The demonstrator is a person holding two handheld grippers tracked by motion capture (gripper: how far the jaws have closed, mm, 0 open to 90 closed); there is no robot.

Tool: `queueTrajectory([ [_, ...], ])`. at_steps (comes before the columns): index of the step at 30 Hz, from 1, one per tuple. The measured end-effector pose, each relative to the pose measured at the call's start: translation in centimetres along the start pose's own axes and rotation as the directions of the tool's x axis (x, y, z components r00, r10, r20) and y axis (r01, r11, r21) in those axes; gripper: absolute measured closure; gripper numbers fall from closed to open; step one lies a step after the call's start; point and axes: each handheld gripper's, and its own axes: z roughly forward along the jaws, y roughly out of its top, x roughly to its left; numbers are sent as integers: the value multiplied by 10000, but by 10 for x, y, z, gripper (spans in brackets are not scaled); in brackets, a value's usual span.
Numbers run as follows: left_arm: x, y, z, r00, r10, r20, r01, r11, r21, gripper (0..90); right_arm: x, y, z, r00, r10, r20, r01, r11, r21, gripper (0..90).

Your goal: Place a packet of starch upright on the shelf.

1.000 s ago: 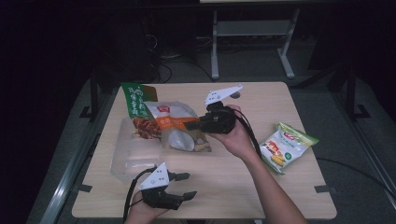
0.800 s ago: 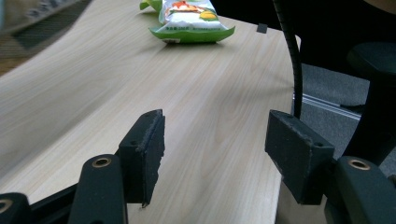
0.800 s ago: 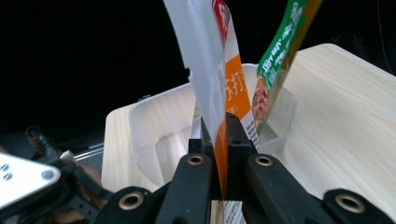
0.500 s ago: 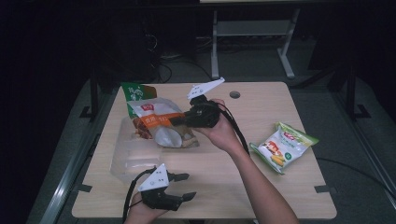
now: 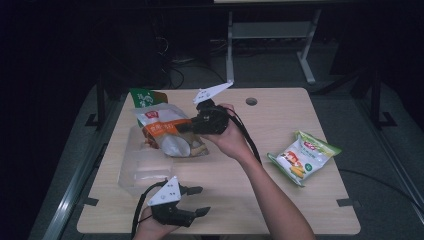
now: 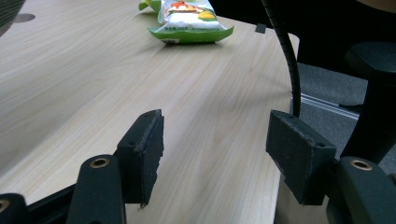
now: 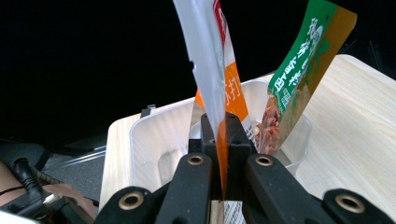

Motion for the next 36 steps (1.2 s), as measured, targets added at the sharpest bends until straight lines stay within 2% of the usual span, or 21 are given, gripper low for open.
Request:
queueTrajectory([
  [2, 1, 0, 0, 9998, 181, -11, -181, 9998, 52, 365, -1, 1, 5, 10000, -18, 4, 18, 10000, 46, 900],
  [6, 1, 0, -1, 9996, 286, -24, -285, 9995, 116, 365, -1, 4, 15, 10000, 45, -84, -44, 10000, 45, 900],
  [9, 0, 0, 0, 9999, 132, 36, -132, 9999, 7, 365, -2, 7, 24, 9998, -20, -193, 20, 10000, 15, 900],
  [16, 0, 0, -1, 9998, 165, 54, -165, 9998, 70, 362, -5, 12, 50, 9982, -129, -586, 122, 9999, -119, 900],
  [26, -2, -1, -2, 9999, 101, -13, -101, 9999, 44, 362, -10, 9, 89, 9936, 202, -1114, -221, 9996, -150, 900],
  [36, -1, -2, -4, 9999, 93, -66, -92, 9999, 59, 362, -14, 1, 117, 9885, 530, -1416, -529, 9986, 45, 900],
])
